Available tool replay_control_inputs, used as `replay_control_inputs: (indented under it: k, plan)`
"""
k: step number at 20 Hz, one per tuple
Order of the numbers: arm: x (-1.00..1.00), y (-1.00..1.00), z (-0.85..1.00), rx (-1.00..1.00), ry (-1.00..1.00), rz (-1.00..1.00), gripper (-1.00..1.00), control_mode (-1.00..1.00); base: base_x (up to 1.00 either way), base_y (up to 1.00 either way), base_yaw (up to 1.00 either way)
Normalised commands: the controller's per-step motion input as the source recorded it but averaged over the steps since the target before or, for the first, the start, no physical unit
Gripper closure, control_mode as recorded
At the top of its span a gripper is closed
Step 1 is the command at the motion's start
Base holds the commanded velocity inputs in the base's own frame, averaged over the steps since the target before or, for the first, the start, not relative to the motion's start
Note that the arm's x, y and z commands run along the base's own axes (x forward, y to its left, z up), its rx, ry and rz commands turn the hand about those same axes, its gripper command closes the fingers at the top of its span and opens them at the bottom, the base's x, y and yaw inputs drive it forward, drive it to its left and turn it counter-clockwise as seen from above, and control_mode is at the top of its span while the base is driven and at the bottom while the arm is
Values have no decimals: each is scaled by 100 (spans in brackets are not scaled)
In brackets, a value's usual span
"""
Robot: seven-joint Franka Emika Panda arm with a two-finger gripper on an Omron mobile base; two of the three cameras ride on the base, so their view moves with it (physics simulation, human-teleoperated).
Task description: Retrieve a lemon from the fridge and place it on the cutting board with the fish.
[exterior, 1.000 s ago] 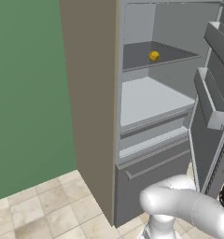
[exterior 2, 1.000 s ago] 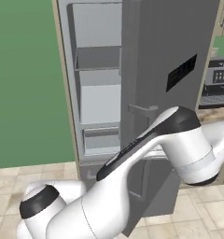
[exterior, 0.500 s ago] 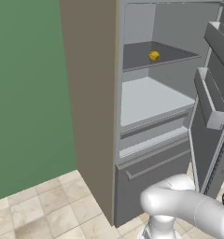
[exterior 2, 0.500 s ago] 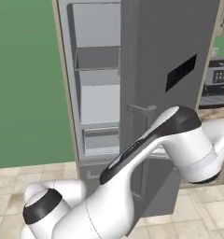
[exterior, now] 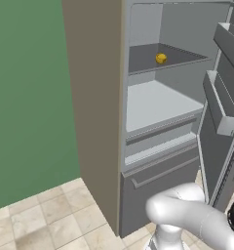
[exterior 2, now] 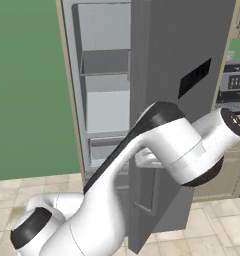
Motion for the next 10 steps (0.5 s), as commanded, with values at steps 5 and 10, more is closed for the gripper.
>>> replay_control_inputs:
  k: [5, 10]
  plan:
    - [-40, 0, 15, -27, 0, -16, -100, -100, 0, 0, 0]
    - [-96, 0, 41, -16, 0, -21, -100, -100, 0, 0, 0]
